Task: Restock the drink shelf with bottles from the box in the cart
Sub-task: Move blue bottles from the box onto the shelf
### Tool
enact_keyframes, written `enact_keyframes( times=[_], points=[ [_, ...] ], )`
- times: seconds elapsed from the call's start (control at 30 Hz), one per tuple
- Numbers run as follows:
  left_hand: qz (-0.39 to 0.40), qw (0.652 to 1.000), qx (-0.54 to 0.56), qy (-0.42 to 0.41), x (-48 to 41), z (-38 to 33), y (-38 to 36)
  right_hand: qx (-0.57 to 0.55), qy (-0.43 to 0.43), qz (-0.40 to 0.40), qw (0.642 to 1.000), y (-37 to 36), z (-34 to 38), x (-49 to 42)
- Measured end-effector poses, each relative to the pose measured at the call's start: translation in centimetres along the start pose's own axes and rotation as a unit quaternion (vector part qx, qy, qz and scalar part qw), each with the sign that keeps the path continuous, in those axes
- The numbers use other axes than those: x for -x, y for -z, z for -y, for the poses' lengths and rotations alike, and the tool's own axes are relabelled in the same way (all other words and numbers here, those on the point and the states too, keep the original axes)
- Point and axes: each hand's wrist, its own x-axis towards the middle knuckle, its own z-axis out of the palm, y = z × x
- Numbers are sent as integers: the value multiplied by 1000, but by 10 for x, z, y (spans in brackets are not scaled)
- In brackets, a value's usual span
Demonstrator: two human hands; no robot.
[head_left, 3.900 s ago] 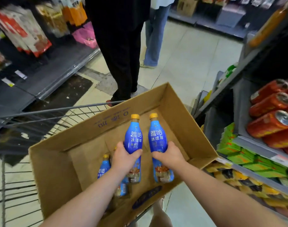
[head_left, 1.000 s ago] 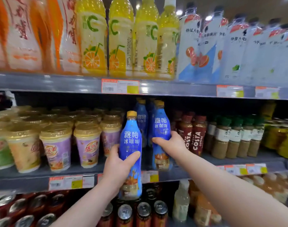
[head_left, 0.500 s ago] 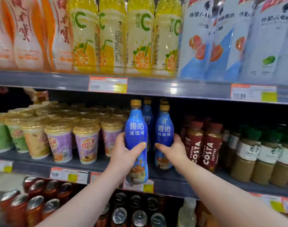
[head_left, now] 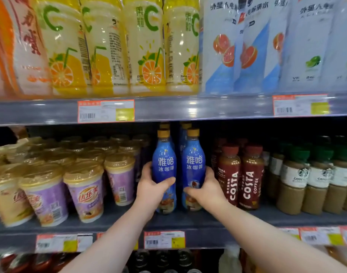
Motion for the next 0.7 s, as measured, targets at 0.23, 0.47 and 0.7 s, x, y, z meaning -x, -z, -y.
enact_keyframes(
  times=[0.23,0.47,0.7],
  points=[
    [20,995,-98,-33,-13,13,3,4,-4,-11,1000,-6,-6,-5],
    [68,992,-108,12,-10,36,3,10,-14,11,1000,-10,-12,-12],
    [84,991,-97,31,-21,39,-2,0,-14,19,1000,-15,-13,-21]
  ],
)
